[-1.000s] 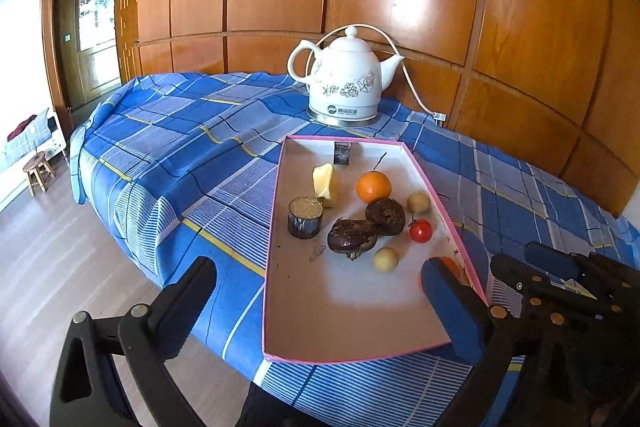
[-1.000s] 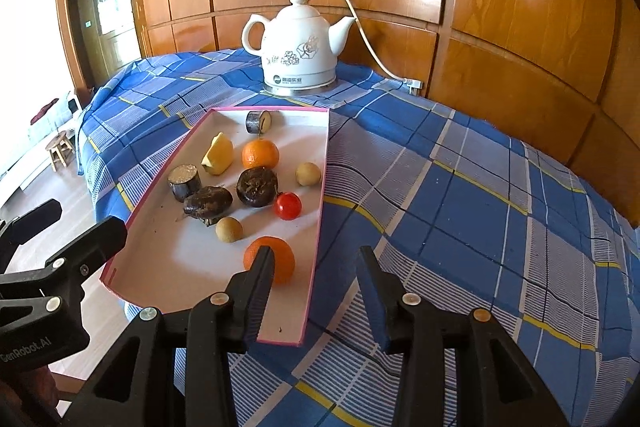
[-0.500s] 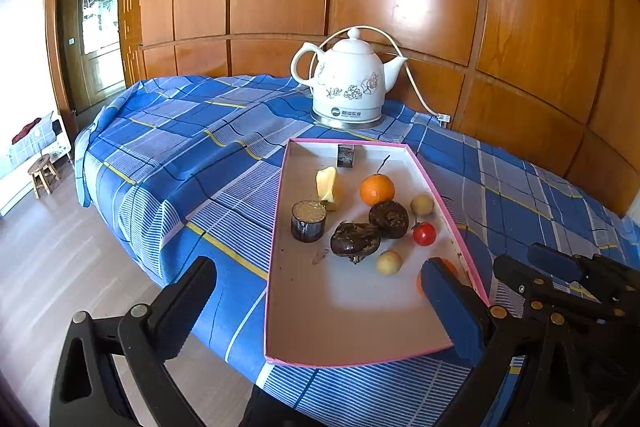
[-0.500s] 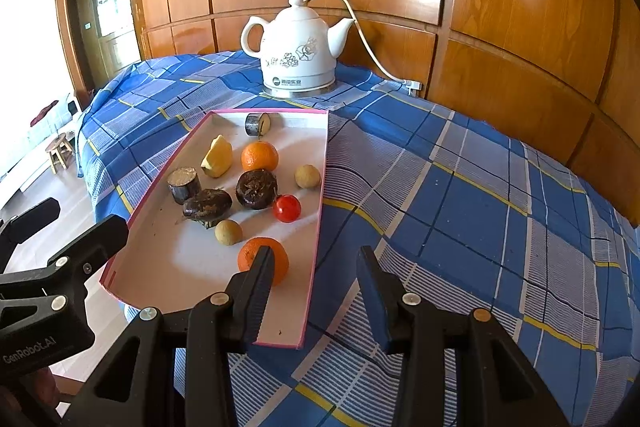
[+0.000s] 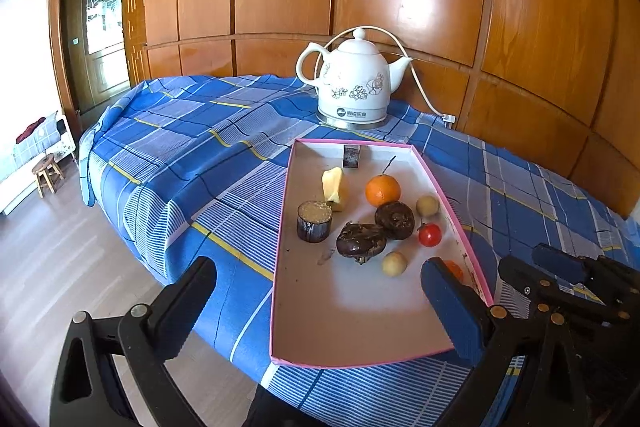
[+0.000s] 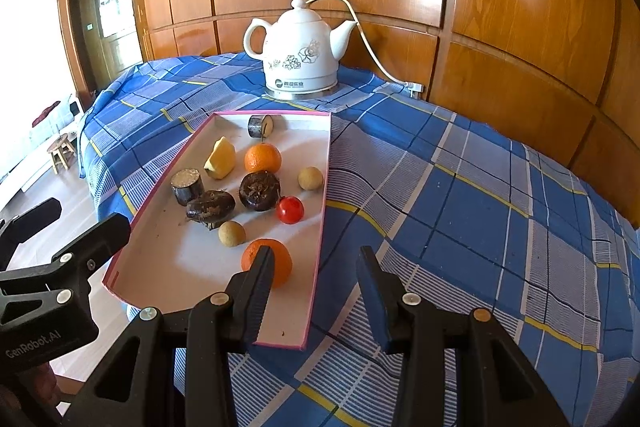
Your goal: Organize fruits
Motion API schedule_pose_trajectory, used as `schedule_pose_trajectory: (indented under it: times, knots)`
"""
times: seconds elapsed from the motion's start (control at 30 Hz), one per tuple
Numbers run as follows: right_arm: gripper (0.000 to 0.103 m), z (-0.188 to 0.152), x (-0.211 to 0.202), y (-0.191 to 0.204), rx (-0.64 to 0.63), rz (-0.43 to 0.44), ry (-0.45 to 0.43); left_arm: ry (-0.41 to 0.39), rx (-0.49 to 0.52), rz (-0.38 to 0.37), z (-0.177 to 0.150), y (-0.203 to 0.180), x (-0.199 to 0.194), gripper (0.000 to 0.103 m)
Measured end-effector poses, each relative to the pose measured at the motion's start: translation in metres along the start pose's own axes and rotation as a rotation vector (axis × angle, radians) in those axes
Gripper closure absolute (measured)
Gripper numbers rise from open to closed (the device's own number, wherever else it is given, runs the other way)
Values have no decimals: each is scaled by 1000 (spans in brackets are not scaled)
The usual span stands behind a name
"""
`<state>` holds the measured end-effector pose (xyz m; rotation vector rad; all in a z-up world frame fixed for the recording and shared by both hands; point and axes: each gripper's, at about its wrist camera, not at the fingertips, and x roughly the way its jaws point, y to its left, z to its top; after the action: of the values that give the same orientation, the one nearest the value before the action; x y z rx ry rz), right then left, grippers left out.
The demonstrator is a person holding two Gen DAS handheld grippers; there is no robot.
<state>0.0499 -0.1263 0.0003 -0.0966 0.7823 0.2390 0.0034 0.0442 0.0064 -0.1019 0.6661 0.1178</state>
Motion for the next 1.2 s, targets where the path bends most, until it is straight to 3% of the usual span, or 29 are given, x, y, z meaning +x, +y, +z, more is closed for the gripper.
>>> schedule_pose_trajectory:
  times: [1.2]
  knots:
    - [60,0,-3,5,-17,4,-20,-17,8,2,0,3,-4,0]
